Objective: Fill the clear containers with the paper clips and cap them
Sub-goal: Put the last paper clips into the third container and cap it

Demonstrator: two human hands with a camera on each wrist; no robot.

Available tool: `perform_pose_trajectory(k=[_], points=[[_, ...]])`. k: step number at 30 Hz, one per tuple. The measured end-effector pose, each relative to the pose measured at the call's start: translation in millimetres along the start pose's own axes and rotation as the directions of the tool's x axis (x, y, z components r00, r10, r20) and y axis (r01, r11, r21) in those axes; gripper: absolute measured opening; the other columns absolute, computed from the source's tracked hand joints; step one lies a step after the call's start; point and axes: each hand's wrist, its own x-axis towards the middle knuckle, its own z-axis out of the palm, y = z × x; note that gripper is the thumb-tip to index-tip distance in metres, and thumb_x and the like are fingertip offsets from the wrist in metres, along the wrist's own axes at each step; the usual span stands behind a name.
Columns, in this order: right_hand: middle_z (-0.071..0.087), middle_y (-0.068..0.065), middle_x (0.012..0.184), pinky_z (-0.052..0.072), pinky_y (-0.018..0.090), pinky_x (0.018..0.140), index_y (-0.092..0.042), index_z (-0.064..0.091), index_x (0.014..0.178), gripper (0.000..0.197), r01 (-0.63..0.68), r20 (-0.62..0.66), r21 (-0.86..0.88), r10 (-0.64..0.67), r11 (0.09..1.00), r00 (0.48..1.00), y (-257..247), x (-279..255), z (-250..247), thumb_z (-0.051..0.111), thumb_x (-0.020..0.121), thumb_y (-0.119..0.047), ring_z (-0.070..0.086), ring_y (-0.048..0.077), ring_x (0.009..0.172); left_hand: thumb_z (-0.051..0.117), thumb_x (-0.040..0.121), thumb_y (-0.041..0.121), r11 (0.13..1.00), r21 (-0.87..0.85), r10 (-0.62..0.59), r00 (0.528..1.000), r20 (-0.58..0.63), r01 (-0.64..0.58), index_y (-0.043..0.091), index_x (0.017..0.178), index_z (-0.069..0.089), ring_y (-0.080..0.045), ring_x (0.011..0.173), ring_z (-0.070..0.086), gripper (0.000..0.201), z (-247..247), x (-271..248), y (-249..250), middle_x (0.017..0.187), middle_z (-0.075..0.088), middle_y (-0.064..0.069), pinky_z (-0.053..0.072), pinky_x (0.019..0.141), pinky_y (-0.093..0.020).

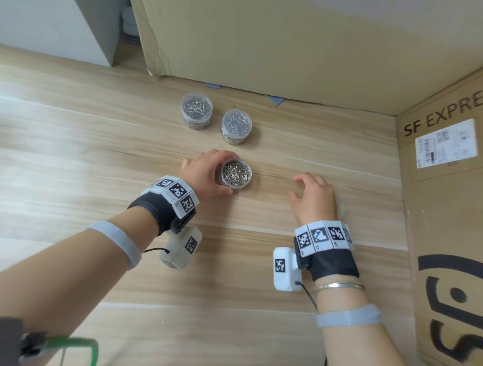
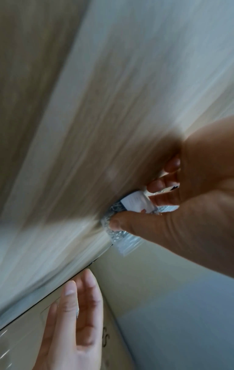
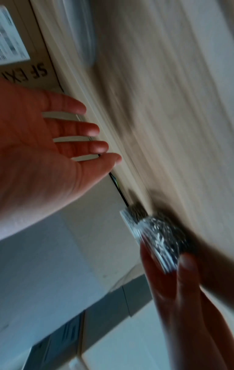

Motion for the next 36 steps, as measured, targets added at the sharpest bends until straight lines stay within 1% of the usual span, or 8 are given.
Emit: perform_pose_trajectory(k=[5,9,12,16,20,24,30,36], points=[[0.048,0.006,0.131,0.036,0.038,0.098,-0.026,0.048,0.126,0.044,-0.157,0.051,-0.121,0.164,0.980,0.985,35.2,2.9,-9.4,0.062,0.084,-0.020,0.040,0.032,0.120,0.077,0.062,0.031,1.000,0.012,-0.003,0.999,0.040,0.003,0.038,0.120,0.044,-0.017,0.113,0.044,0.067,14.6,9.5,24.4,0.119,0.052,0.013,0.028,0.092,-0.039],[0.042,0.005,0.137,0.035,0.040,0.100,-0.028,0.042,0.131,0.053,-0.220,0.073,-0.102,0.228,0.970,0.971,55.2,8.9,-8.9,0.062,0.083,-0.019,0.038,0.034,0.123,0.079,0.058,0.029,0.999,-0.038,0.016,0.998,0.063,-0.014,0.034,0.119,0.046,-0.021,0.109,0.046,0.069,26.4,19.3,37.7,0.116,0.053,0.008,0.035,0.097,-0.050],[0.038,0.010,0.141,0.035,0.044,0.105,-0.027,0.036,0.136,0.062,-0.276,0.086,-0.047,0.279,0.960,0.956,66.1,11.0,-7.4,0.063,0.080,-0.020,0.037,0.035,0.127,0.079,0.057,0.028,0.998,-0.054,0.029,0.996,0.079,-0.025,0.032,0.119,0.047,-0.022,0.109,0.046,0.070,33.3,23.5,44.8,0.113,0.053,0.007,0.036,0.097,-0.050],[0.040,0.019,0.136,0.037,0.039,0.101,-0.023,0.026,0.142,0.070,-0.322,0.126,0.026,0.316,0.946,0.940,71.2,12.0,-11.2,0.062,0.082,-0.021,0.042,0.035,0.124,0.079,0.057,0.028,0.997,-0.060,0.045,0.996,0.083,-0.040,0.029,0.118,0.048,-0.022,0.109,0.049,0.068,38.6,25.5,54.7,0.111,0.053,0.005,0.036,0.097,-0.050],[0.038,0.011,0.130,0.036,0.024,0.096,-0.027,0.043,0.134,0.060,-0.194,0.076,0.187,0.183,0.963,0.980,57.5,9.5,-18.4,0.064,0.079,-0.022,0.050,0.025,0.111,0.078,0.062,0.024,0.997,-0.057,0.052,0.995,0.087,-0.047,0.024,0.123,0.046,-0.023,0.113,0.046,0.069,41.2,25.2,65.3,0.117,0.053,-0.002,0.035,0.099,-0.042],[0.044,0.004,0.112,0.050,0.034,0.088,-0.018,0.056,0.100,0.031,0.038,-0.134,0.405,0.018,0.914,0.991,31.6,8.0,-21.9,0.068,0.072,-0.026,0.058,0.020,0.095,0.079,0.064,0.016,0.986,-0.160,0.073,0.992,0.098,-0.057,0.014,0.123,0.043,-0.023,0.107,0.055,0.069,41.9,23.7,70.3,0.118,0.059,-0.006,0.039,0.088,-0.024],[0.055,-0.006,0.099,0.049,0.039,0.091,-0.025,0.049,0.085,0.029,0.220,-0.219,0.554,-0.114,0.803,0.969,11.2,6.3,-21.6,0.072,0.069,-0.029,0.057,0.016,0.099,0.080,0.061,0.011,0.951,-0.305,0.077,0.994,0.078,-0.050,0.010,0.119,0.043,-0.023,0.096,0.063,0.069,40.6,21.8,70.3,0.123,0.056,-0.008,0.050,0.090,-0.037],[0.056,-0.007,0.118,0.045,0.035,0.098,-0.024,0.045,0.074,0.026,0.268,-0.182,0.587,-0.197,0.764,0.963,1.9,5.0,-14.0,0.071,0.070,-0.023,0.050,0.007,0.121,0.079,0.063,0.010,0.928,-0.370,0.084,0.994,0.071,-0.052,0.010,0.122,0.043,-0.024,0.092,0.066,0.069,36.2,19.8,68.3,0.124,0.055,-0.005,0.051,0.089,-0.041]])
